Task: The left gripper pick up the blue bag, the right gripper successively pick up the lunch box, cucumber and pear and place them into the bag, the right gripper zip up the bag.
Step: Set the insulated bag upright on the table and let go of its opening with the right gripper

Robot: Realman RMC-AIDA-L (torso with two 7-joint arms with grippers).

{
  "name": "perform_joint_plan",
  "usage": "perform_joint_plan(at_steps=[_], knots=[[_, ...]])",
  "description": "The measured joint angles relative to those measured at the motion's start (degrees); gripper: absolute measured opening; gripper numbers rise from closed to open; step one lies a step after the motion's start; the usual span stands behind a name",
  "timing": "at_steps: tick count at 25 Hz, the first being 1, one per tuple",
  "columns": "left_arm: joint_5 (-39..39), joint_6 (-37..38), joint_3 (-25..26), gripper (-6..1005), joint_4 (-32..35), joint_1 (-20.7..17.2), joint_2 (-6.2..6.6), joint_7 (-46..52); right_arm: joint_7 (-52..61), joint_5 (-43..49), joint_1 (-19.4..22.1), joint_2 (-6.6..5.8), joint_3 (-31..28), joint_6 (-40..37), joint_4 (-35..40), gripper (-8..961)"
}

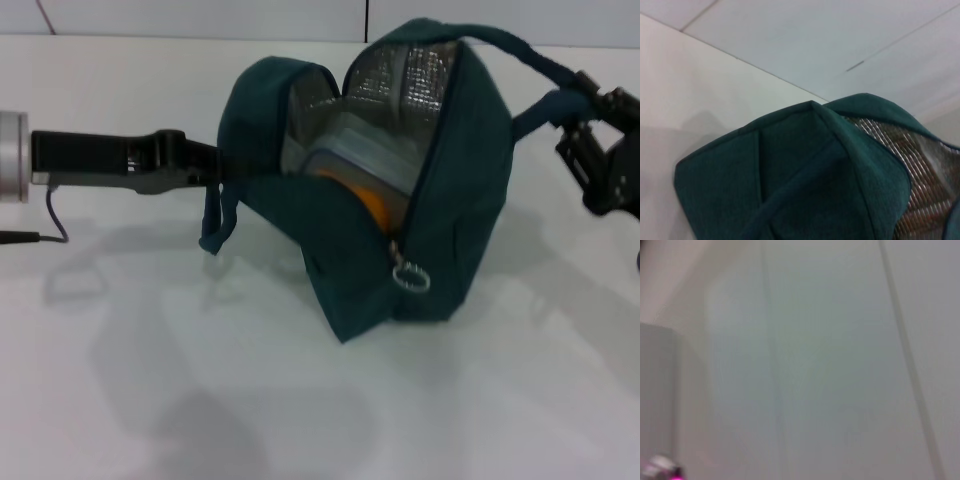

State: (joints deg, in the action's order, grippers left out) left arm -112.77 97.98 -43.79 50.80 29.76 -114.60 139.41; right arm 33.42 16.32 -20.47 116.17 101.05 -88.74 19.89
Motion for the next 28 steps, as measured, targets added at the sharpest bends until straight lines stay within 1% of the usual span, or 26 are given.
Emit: perform_joint_plan(at_steps=[4,6,10,12,15,18,21,25,27,28], knots=[[2.66,4.04,-0.11,53,-2.19,-0.67,-0.79,-1.23,-0.4,0.14,1.41,-0.45,4.78,-6.05,-1.1,264],[4.14,6.53,-0.23,53,-3.69,-0.97,-1.29,-2.15,-0.53,0.23,2.42,-0.53,5.47,-7.9,-1.73,228],[4.3,7.55,-0.27,53,-4.23,-1.75,-1.88,-3.77,-0.85,0.84,5.44,-0.69,5.96,-12.35,-3.55,166],[4.29,7.52,-0.18,53,-4.74,-1.93,-1.86,-4.56,-0.99,1.21,6.3,-0.71,6.22,-13.97,-4.52,150],[4.07,7.06,-0.1,53,-7.39,-1.63,-1.64,-7.1,-1.21,3.05,6.58,-0.71,6.56,-14.24,-6.01,125],[3.75,6.67,-0.35,53,-11.12,-0.74,-1.43,-10.22,-0.19,5.75,5.08,-0.96,6.57,-12.17,-8.06,134],[3.33,6.59,-0.47,53,-12.11,-0.48,-1.4,-11.94,2.23,6.69,3.82,-1.21,6.34,-11.41,-10.38,143],[2.24,6.39,-0.41,61,-12.0,-0.45,-1.13,-12.89,2.39,6.23,4.21,-1.36,6.01,-15.05,-11.0,156],[2.16,6.34,-0.31,66,-12.16,-0.44,-0.98,-13.5,2.27,6.28,4.39,-1.7,5.94,-17.6,-11.06,162],[2.15,6.24,-0.23,66,-12.2,-0.43,-0.95,-13.78,2.26,6.43,4.56,-2.13,5.92,-19.49,-11.18,165]])
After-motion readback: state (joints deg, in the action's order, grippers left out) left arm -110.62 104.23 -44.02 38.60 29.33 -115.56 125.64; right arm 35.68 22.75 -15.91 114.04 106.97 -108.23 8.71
